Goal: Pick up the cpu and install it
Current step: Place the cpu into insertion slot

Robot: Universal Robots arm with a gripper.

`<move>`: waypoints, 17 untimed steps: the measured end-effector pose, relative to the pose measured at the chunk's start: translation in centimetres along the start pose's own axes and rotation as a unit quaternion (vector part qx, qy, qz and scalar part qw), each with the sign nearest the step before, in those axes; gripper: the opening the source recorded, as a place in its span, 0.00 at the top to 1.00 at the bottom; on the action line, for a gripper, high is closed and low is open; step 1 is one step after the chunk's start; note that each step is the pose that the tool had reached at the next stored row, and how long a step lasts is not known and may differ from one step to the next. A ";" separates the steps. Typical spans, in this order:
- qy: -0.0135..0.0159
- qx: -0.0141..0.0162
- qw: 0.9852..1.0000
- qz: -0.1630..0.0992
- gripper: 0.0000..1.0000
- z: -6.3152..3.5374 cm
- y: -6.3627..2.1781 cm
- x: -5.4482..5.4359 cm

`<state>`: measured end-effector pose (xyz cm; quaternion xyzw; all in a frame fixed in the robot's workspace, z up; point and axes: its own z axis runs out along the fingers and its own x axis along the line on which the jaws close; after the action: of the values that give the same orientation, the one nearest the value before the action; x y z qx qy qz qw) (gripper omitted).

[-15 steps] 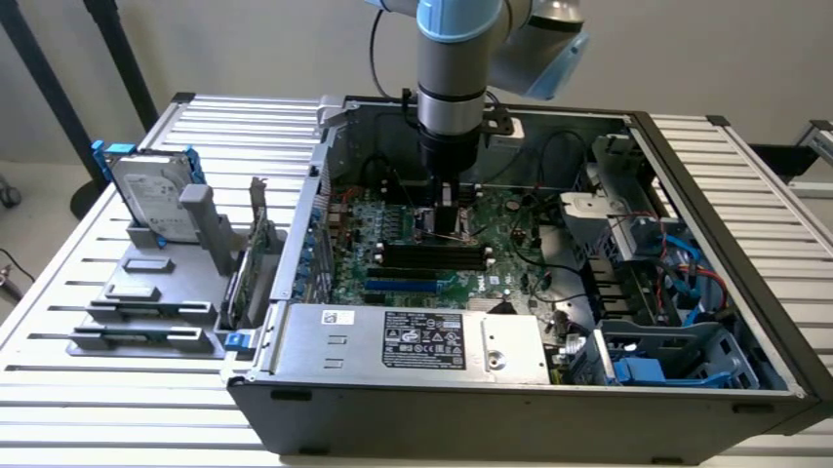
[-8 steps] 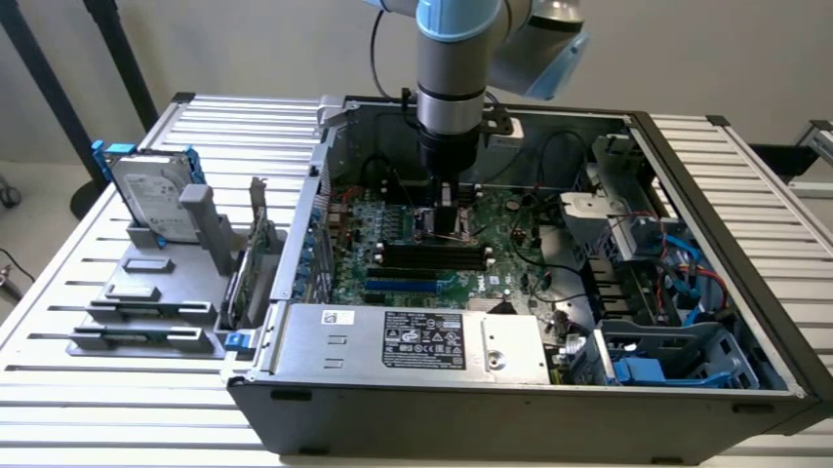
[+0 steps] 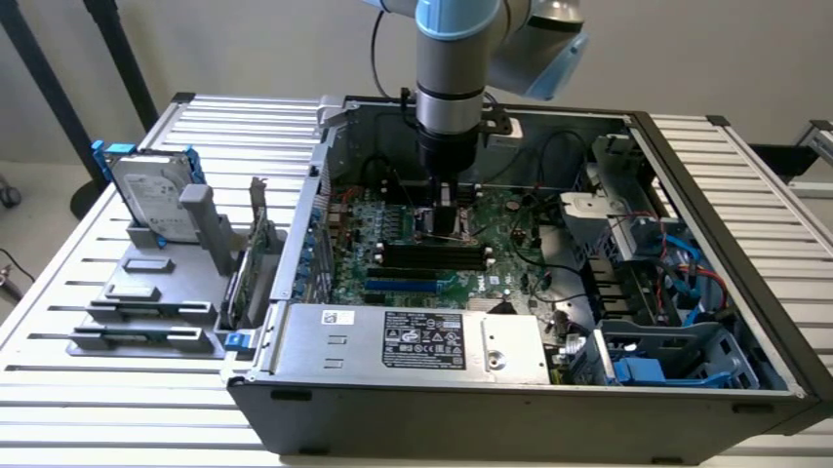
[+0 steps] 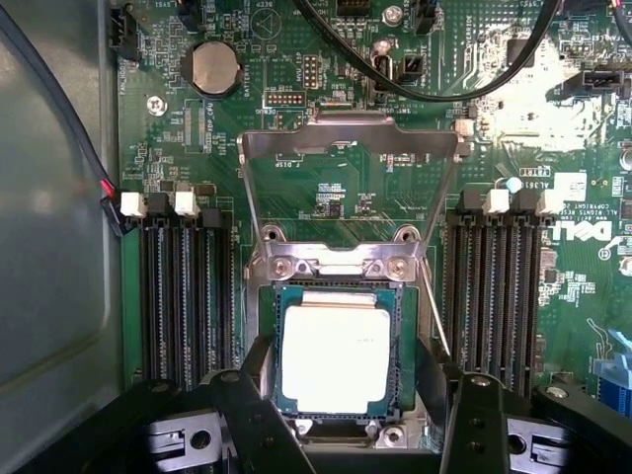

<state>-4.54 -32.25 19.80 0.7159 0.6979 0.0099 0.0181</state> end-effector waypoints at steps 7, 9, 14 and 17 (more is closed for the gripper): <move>-0.008 0.001 1.000 -0.002 0.31 0.00 -0.04 0.0; -0.010 0.001 1.000 -0.002 0.31 0.00 -0.04 0.0; -0.010 0.000 1.000 -0.003 0.31 -0.10 -0.04 0.0; -0.010 0.000 1.000 -0.003 0.31 -0.37 -0.03 0.0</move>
<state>-4.58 -32.24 20.16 0.7137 0.7000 0.0024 0.0248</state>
